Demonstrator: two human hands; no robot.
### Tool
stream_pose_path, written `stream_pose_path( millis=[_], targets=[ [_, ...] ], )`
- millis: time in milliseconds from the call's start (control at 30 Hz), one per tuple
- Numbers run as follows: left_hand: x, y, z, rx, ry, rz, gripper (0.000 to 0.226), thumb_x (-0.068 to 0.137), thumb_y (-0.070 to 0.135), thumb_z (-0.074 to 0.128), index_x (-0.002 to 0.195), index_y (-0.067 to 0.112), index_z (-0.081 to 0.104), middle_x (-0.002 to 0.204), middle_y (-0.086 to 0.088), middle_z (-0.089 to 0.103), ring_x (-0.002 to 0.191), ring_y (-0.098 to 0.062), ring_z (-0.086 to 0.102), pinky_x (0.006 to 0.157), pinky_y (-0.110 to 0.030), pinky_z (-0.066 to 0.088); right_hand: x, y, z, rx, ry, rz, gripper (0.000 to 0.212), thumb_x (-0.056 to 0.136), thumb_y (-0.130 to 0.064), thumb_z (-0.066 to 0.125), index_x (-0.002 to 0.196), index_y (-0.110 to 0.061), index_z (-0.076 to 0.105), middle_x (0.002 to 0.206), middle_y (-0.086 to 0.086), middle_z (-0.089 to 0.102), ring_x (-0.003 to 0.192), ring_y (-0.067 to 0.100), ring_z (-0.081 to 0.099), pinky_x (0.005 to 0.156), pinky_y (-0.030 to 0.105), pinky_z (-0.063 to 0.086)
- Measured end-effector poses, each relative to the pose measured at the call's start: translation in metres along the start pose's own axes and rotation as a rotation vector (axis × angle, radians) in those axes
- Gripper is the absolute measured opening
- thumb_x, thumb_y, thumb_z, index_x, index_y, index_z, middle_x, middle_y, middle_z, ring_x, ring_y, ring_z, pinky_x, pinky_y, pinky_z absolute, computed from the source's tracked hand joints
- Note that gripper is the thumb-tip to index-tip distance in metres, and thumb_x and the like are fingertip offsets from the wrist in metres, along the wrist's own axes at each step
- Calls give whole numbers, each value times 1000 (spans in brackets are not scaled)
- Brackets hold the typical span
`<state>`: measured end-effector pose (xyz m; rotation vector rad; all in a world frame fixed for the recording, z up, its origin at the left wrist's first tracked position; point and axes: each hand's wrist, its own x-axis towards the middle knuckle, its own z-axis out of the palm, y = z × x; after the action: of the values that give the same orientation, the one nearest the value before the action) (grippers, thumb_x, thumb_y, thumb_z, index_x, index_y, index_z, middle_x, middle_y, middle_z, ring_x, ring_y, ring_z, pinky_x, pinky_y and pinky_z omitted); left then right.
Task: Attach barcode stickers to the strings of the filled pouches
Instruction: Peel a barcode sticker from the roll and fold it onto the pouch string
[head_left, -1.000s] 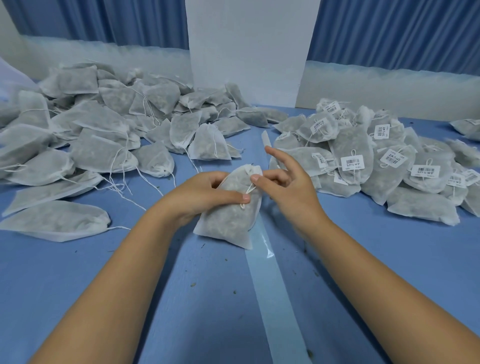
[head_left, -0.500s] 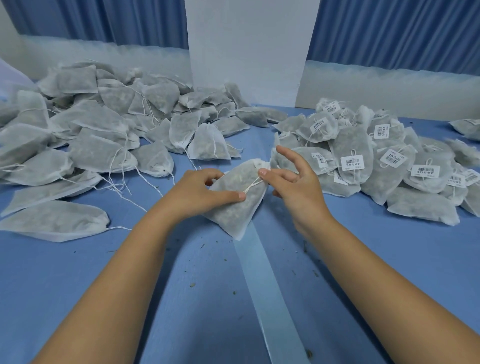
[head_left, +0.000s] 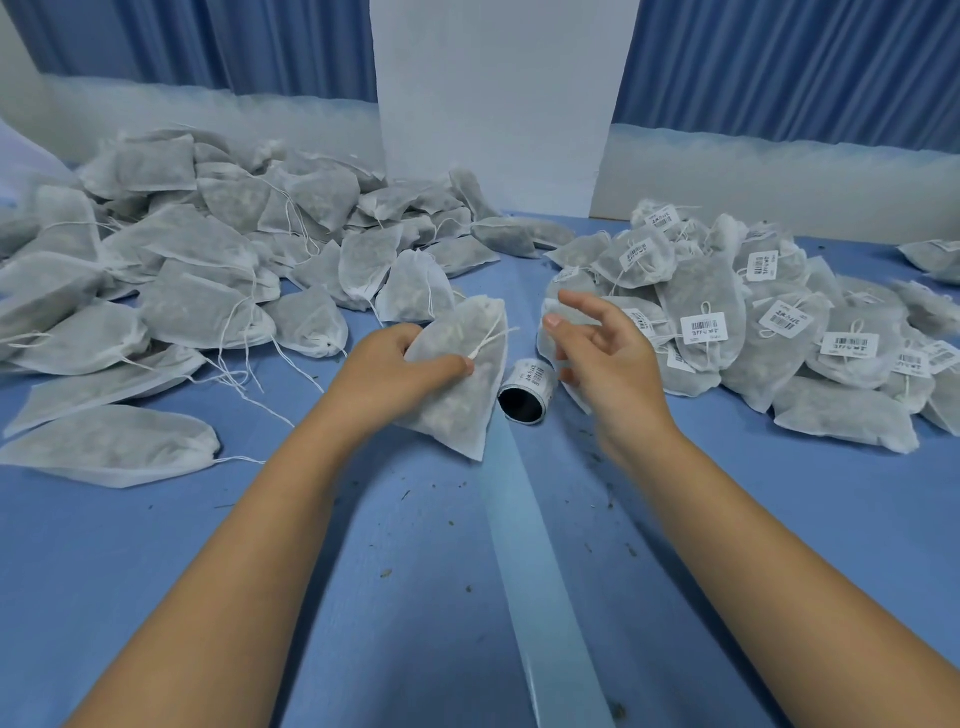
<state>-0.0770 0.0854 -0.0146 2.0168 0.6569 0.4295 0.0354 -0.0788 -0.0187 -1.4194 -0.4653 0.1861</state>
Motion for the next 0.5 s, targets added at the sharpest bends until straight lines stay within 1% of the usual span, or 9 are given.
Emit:
stream_pose_path(
  millis=[100,167,233,300,367,500],
  targets=[
    [0,1,1,6,-4,-18,28,79,44,76,91,20,68,92,6,70,84,-12,66,66,-26,47,-2,-2,3,1,-15,-6,6,88,-20,72,91,-25,72,63,-14,58,61,1,53,58,14,47],
    [-1,2,1,15,-22,-23,26,78,45,78,91,24,68,91,9,69,83,-9,66,65,-25,46,-3,-4,5,-10,-39,-2,3,88,-20,71,86,-22,73,63,-16,60,60,1,53,58,14,47],
    [-2,2,2,7,-57,-26,27,77,44,79,92,25,70,92,8,72,86,-10,68,68,-27,50,-4,-6,5,-12,-72,8,5,88,-20,71,83,-21,72,59,-16,59,56,2,51,57,14,46],
    [-3,3,1,-15,-96,-29,29,76,43,81,95,23,72,94,5,74,89,-14,71,80,-34,55,-5,-7,6,-15,-101,20,12,88,-19,70,77,-22,72,56,-13,56,53,6,49,55,14,44],
    [-4,3,0,-20,-120,-23,31,75,43,82,96,22,72,94,2,75,90,-16,72,88,-40,55,-6,-8,6,-23,-133,26,18,88,-17,68,71,-24,71,55,-11,56,52,7,48,55,14,43],
    [-3,5,0,-28,-125,-5,35,74,42,83,98,18,72,98,-3,75,95,-22,71,92,-45,53,-7,-7,8,-59,-187,67,24,86,-12,68,65,-23,73,57,-8,59,51,8,46,55,17,42]
  ],
)
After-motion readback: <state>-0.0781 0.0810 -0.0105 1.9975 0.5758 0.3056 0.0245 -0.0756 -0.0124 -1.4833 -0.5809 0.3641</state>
